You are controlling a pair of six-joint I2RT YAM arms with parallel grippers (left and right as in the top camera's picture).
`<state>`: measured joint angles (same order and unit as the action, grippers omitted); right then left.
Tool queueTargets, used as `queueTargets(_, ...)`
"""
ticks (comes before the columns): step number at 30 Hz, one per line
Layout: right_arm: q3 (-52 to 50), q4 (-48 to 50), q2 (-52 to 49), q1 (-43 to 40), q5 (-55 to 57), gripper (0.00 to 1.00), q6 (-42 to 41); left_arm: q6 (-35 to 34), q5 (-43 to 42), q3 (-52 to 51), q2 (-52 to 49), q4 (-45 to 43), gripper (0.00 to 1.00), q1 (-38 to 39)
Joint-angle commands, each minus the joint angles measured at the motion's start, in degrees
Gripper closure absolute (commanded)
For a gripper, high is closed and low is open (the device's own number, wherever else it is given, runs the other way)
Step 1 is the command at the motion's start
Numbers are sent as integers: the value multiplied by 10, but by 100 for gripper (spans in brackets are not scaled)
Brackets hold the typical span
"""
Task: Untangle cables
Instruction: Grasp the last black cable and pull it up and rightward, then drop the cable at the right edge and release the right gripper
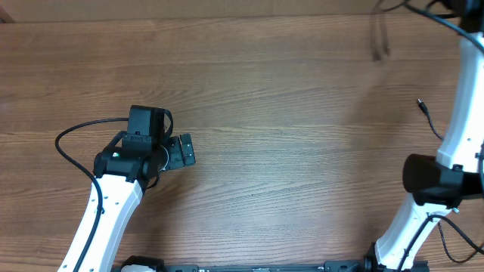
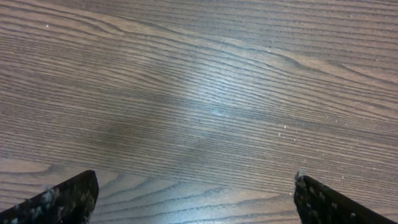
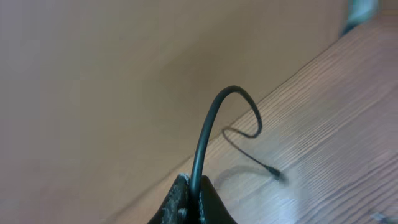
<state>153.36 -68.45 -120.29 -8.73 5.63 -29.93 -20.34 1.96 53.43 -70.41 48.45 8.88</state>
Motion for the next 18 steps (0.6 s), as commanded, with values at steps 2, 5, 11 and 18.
queueTargets(2, 6, 13, 6, -46, 66, 96, 5, 15, -3, 10, -1, -1, 0, -2)
queueTargets(5, 0, 18, 0, -74, 68, 96, 5, 15, -3, 11, -1, -1, 0, -2)
queueTargets(11, -34, 42, -14, -117, 68, 96, 5, 15, -3, 10, -1, -1, 0, -2)
queueTargets(18, -92, 79, -39, -146, 68, 96, 5, 15, -3, 11, -1, -1, 0, -2)
